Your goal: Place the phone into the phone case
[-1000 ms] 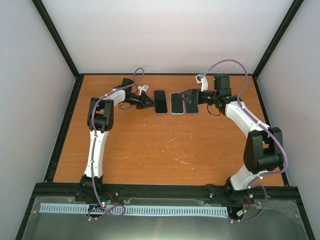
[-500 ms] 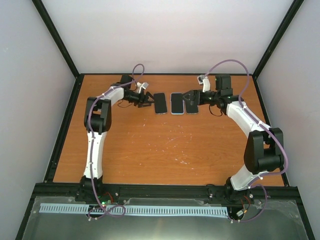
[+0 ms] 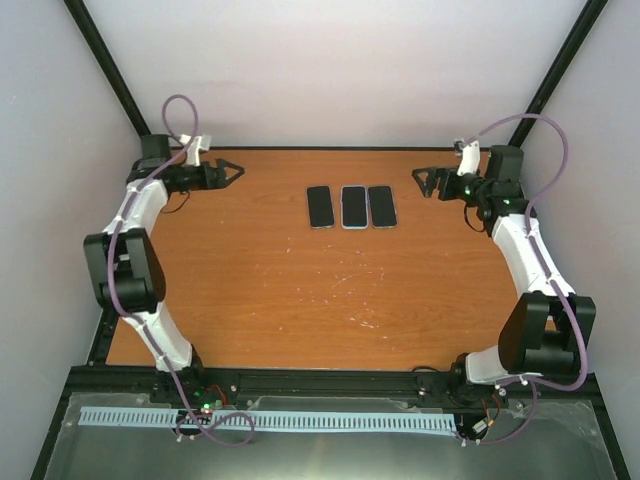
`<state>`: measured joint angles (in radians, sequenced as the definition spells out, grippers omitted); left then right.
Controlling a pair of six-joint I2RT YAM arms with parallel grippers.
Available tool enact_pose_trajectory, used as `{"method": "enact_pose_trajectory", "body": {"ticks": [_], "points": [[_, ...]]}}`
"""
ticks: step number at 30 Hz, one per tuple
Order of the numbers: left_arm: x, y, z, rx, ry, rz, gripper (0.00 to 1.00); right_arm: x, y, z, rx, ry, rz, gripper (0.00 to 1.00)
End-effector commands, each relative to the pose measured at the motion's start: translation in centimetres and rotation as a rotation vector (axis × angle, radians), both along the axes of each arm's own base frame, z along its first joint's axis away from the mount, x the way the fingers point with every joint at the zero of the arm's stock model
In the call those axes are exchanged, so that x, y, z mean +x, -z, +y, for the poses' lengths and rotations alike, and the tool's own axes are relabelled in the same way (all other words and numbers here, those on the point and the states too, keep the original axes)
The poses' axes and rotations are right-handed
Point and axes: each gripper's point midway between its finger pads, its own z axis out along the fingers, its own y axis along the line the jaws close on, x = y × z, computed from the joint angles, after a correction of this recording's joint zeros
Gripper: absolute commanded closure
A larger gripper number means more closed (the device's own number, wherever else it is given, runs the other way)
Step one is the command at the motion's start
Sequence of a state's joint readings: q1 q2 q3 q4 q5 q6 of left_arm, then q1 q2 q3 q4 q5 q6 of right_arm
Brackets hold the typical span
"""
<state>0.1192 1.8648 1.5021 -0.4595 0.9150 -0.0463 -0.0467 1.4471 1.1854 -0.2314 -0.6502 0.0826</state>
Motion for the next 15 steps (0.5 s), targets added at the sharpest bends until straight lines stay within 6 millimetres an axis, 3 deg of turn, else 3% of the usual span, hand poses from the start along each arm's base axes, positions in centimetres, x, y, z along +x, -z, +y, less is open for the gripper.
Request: {"method": "enact_pose_trajectory", "body": {"ticks": [1, 5, 8, 10, 15], "points": [[-1.2, -1.7, 3.7, 0.081, -0.071, -0.124, 0.0, -0.2, 1.6, -3.3, -0.068, 0.084, -0.004, 0.0], [-2.9, -0.3, 8.2, 0.199, -0.25, -0.186, 0.0, -0.5, 4.5, -6.0, -0.141, 0.182, -0.022, 0.0], [-4.1, 0.0, 10.7, 0.3, -0.393, -0.348, 0.0, -0.9, 6.7, -8.1, -0.194, 0.287, -0.075, 0.0], [-5.6, -0.3, 11.1, 0.35, -0.447, -0.461, 0.0, -1.4, 8.6, -8.7, -0.224, 0.309, -0.105, 0.0], [-7.9, 2.0, 11.5, 0.353, -0.534, -0.531, 0.0, -2.0, 11.8, -9.5, -0.274, 0.352, -0.164, 0.0]]}}
